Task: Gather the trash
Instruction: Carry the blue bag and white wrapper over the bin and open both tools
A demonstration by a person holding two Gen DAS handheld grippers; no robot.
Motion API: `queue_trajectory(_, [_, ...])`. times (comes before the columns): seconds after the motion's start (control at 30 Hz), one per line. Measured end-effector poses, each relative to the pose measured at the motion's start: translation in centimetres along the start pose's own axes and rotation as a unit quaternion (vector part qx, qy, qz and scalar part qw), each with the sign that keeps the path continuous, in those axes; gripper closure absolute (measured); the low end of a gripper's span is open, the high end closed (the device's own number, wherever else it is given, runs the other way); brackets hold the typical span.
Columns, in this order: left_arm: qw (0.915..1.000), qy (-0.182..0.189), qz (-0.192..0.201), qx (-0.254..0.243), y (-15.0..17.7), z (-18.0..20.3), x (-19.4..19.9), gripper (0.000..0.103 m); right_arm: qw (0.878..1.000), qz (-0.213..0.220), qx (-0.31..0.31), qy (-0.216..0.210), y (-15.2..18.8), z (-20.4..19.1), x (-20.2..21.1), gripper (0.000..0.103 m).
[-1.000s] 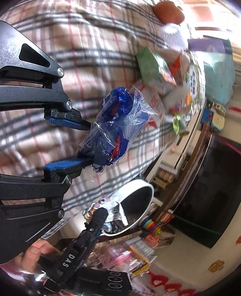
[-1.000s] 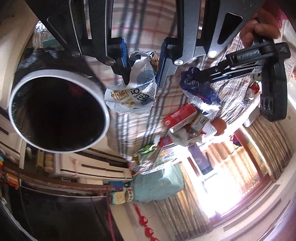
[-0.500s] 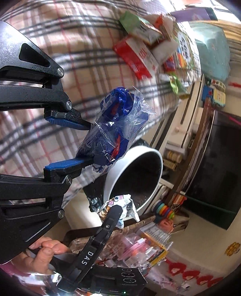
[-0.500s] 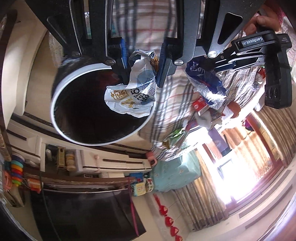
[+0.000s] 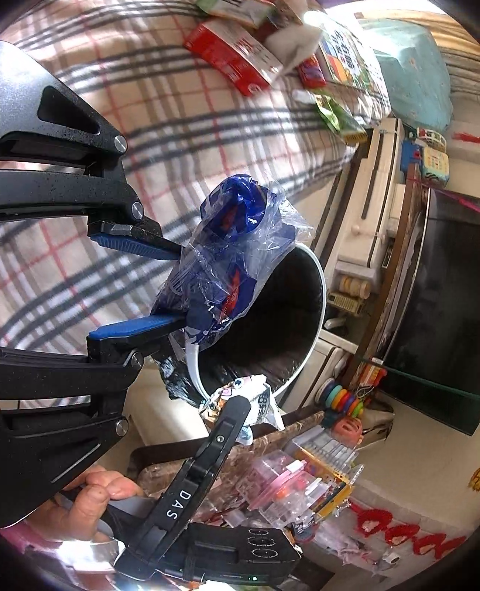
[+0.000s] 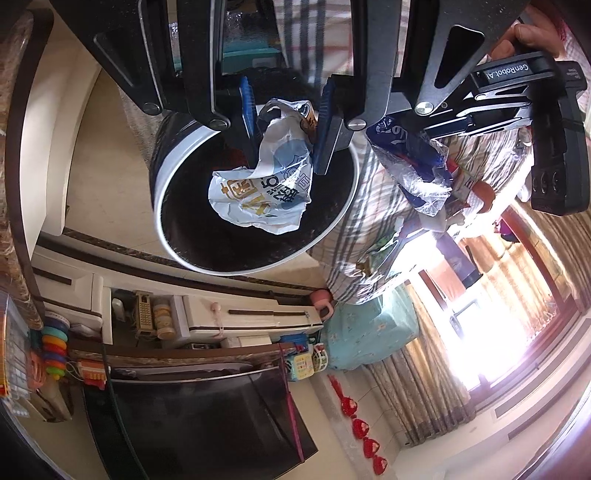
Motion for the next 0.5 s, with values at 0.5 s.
queue_trajectory(0.5, [0.9999,0.007,-0.01,-0.009,-2.0,2.2,-2.3,0.074,1.0,0.001,-0.012,0.008,-1.1,2.1,-0.5,0.074])
Point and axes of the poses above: each gripper's, at about its wrist camera, not at the fingertips, and x roughly against the way its jaws point, z to its right, y to its underside, the point moved 7 cm from there along -x, roughly the way its jaws point, and after that the axes turned 2 degrees about z, right-handed, at the moved point
